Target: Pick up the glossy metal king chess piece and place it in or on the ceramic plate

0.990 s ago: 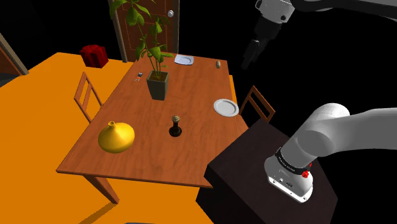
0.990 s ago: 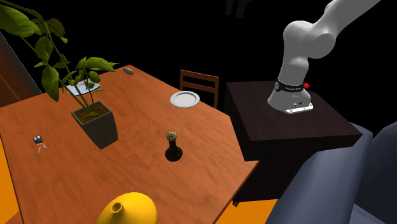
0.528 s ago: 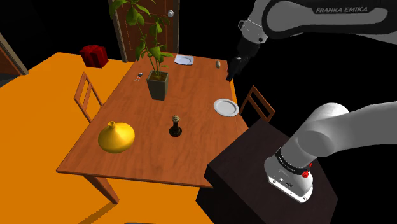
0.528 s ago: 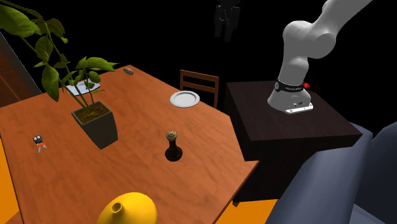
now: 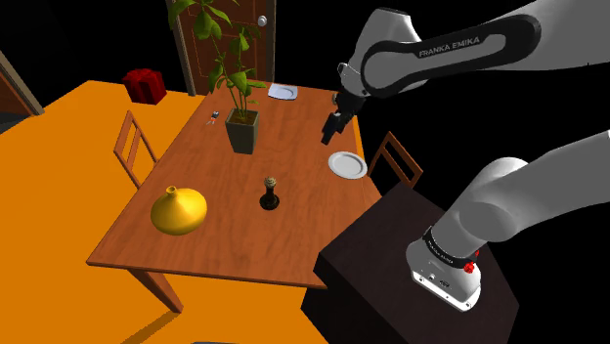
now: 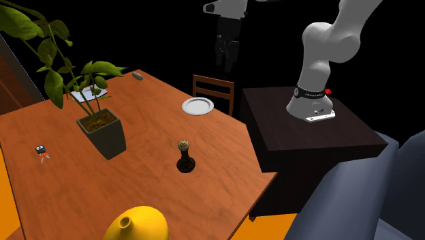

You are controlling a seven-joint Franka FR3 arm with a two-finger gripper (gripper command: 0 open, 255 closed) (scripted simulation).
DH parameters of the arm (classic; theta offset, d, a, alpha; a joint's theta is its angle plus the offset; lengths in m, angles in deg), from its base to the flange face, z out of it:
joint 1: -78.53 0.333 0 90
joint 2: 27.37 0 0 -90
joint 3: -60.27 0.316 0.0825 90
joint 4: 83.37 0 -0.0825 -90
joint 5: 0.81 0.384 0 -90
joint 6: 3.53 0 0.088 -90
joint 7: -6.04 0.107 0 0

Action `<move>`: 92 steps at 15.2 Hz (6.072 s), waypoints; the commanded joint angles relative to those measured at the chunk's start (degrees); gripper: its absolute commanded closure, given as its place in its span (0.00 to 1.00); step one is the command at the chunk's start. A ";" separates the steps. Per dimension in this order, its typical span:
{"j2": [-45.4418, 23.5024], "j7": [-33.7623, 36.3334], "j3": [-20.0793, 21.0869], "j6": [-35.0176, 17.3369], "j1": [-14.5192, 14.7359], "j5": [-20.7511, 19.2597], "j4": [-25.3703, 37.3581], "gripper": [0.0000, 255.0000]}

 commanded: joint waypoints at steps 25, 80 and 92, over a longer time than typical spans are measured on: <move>-56.08 -10.12 4.71 -37.55 4.37 10.16 22.28 0.00; -38.35 -32.85 -0.41 -21.51 -12.64 15.45 14.76 1.00; -38.76 -47.44 -7.54 -11.14 -23.52 14.23 20.58 1.00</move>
